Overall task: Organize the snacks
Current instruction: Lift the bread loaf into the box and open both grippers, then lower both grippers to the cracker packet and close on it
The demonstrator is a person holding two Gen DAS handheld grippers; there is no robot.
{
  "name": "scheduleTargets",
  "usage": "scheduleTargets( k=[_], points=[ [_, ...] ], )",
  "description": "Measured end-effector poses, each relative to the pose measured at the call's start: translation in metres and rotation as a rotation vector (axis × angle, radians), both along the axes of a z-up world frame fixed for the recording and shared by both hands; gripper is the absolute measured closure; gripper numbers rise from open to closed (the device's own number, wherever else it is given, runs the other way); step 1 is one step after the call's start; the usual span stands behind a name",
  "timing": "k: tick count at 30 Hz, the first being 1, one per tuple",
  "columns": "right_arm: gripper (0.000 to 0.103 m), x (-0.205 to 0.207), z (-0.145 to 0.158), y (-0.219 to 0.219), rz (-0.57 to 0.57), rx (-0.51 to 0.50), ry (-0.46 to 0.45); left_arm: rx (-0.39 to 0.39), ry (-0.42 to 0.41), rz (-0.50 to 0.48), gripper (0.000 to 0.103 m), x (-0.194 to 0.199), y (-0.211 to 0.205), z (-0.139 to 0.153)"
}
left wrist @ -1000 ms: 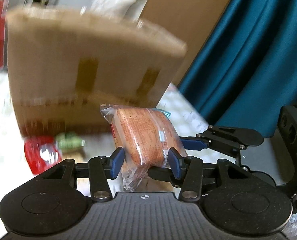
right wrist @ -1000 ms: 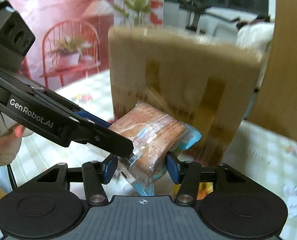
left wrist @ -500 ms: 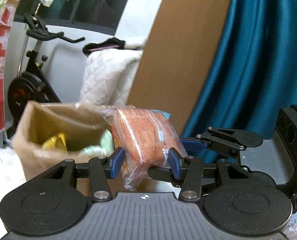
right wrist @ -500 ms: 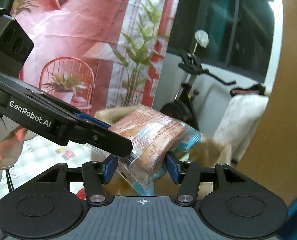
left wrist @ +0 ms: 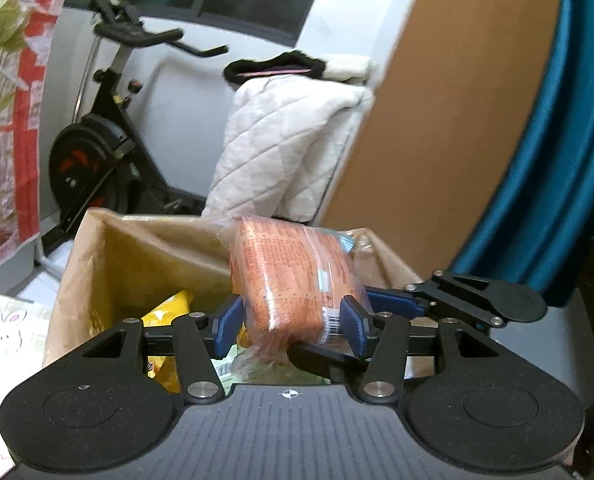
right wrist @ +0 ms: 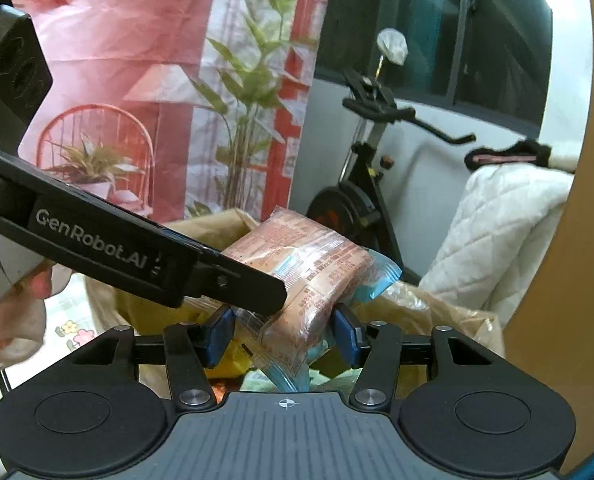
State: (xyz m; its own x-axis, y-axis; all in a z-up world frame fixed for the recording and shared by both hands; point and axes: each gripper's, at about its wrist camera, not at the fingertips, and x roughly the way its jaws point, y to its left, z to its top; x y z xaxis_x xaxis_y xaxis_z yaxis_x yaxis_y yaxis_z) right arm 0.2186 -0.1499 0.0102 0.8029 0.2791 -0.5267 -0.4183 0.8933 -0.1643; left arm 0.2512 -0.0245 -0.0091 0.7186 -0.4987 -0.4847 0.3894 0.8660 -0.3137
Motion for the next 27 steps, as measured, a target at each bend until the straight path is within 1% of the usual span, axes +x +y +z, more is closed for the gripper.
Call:
scheduleTargets(
  k=[1,3,6,9,11,14,17,18,20,23,25,27],
  points=[
    [0.047,-0.003,-0.002,0.0,-0.023,-0.004,-0.006,0.005,0.013,0.019,0.043,0.002,0.002,-0.002],
    [0.037,-0.014,-0.004,-0.003,-0.034,0.008,-0.022,-0.002,0.018,0.03,0.042,-0.003,0.012,0.0],
    [0.036,-0.034,-0.002,-0.008,-0.048,0.026,-0.046,-0.015,0.004,0.035,0.042,-0.018,0.029,0.007],
    [0.032,-0.061,0.004,-0.015,-0.078,0.085,-0.071,-0.011,-0.044,0.057,0.042,-0.041,0.043,0.016],
    [0.029,-0.08,0.006,-0.02,-0.087,0.129,-0.08,-0.014,-0.057,0.057,0.042,-0.056,0.052,0.021],
    [0.024,-0.105,0.004,-0.021,-0.109,0.174,-0.087,-0.001,-0.055,0.037,0.042,-0.079,0.066,0.02],
    [0.018,-0.126,-0.006,-0.019,-0.124,0.205,-0.077,0.047,-0.017,0.016,0.042,-0.094,0.075,0.007],
    [0.016,-0.132,-0.012,-0.017,-0.128,0.209,-0.069,0.067,0.002,0.01,0.042,-0.098,0.078,-0.001],
    [0.015,-0.141,-0.028,-0.011,-0.129,0.199,-0.032,0.097,0.039,0.002,0.042,-0.106,0.083,-0.018],
    [0.015,-0.146,-0.062,0.001,-0.122,0.167,0.07,0.105,0.114,0.014,0.042,-0.118,0.093,-0.043],
    [0.015,-0.146,-0.083,0.008,-0.115,0.139,0.132,0.102,0.146,0.018,0.042,-0.12,0.098,-0.056],
    [0.015,-0.143,-0.105,0.018,-0.094,0.102,0.212,0.113,0.175,0.019,0.042,-0.119,0.101,-0.068]
  ],
)
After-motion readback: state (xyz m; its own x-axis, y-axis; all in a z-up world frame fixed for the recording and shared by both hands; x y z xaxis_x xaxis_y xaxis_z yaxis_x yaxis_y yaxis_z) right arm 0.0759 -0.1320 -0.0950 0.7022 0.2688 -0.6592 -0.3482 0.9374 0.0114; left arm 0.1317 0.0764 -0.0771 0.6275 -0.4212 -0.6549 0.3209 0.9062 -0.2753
